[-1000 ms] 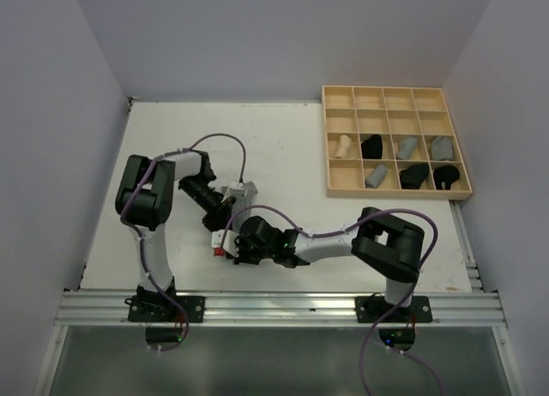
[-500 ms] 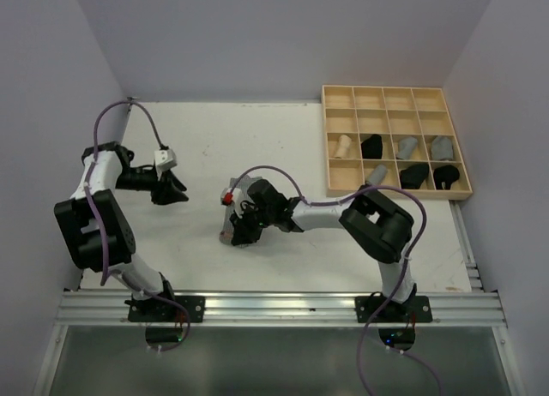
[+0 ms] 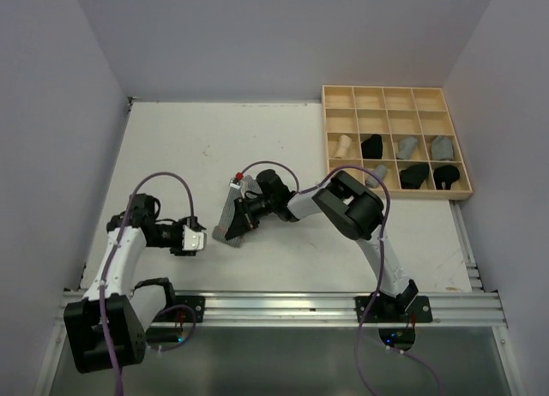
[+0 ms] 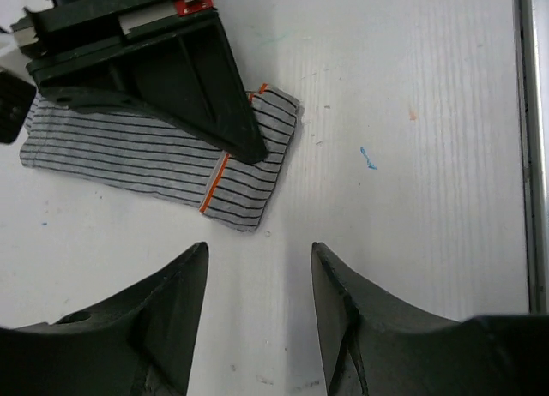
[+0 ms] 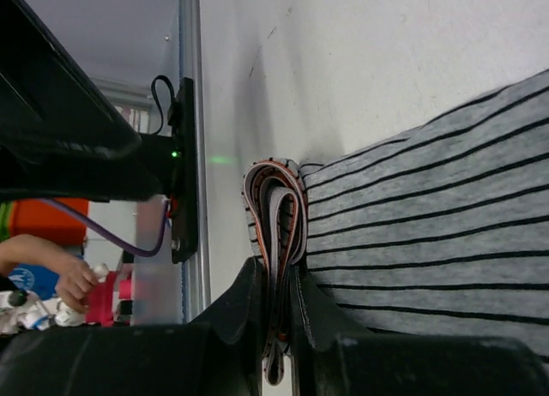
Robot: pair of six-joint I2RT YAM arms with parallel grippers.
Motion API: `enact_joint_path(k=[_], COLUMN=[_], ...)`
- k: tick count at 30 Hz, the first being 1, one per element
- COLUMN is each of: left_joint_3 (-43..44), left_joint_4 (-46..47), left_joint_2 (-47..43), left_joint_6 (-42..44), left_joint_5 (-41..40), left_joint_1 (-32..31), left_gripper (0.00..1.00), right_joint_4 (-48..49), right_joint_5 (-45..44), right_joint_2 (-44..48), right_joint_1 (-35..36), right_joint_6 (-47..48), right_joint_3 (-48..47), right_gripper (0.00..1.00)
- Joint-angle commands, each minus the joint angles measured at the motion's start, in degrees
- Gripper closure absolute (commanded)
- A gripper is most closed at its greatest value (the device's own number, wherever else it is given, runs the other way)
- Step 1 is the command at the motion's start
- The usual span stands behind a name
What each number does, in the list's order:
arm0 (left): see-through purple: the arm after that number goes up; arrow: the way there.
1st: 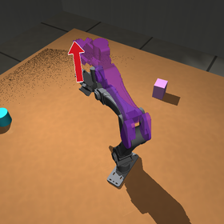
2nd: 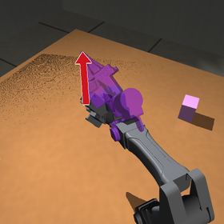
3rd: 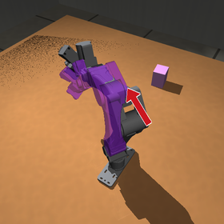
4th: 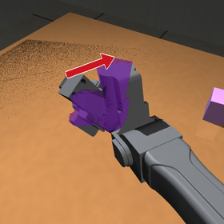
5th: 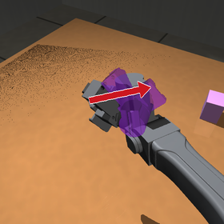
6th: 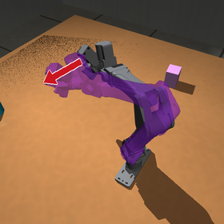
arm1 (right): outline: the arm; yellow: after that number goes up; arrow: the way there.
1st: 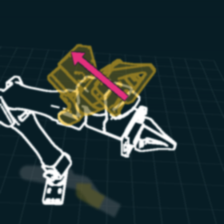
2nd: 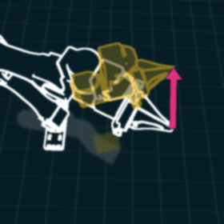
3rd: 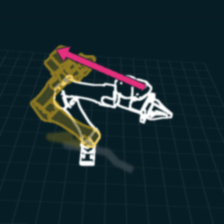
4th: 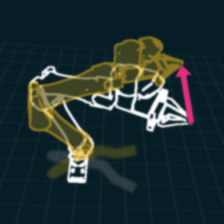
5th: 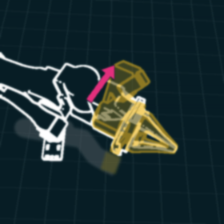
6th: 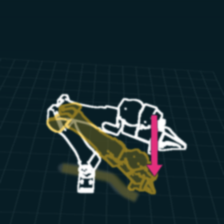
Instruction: Roll the underwear
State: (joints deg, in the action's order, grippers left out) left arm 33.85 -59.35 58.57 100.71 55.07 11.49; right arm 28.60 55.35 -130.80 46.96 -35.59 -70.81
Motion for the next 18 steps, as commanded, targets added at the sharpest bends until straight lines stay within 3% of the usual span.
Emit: enact_joint_path(k=[1, 7, 18], left_joint_3=[-6.49, -10.2, -9.94], left_joint_4=[13.45, 25.76, 31.49], left_joint_2=[-5.29, -4.96, 1.1], left_joint_6=[-0.85, -4.9, -5.87], left_joint_5=[-1.37, -4.62, -6.81], left_joint_1=[-4.89, -9.9, -17.89], left_gripper=[0.44, 0.44, 0.45], right_joint_4=[4.61, 6.82, 3.57], right_joint_5=[-1.22, -0.95, -1.21], right_joint_2=[-6.21, -9.12, -10.96], right_joint_1=[-0.2, -0.46, -0.55], right_joint_6=[-8.69, -11.08, -9.58], right_joint_3=[1.11, 1.2, 0.06], right_gripper=[1.0, 1.0, 1.0])
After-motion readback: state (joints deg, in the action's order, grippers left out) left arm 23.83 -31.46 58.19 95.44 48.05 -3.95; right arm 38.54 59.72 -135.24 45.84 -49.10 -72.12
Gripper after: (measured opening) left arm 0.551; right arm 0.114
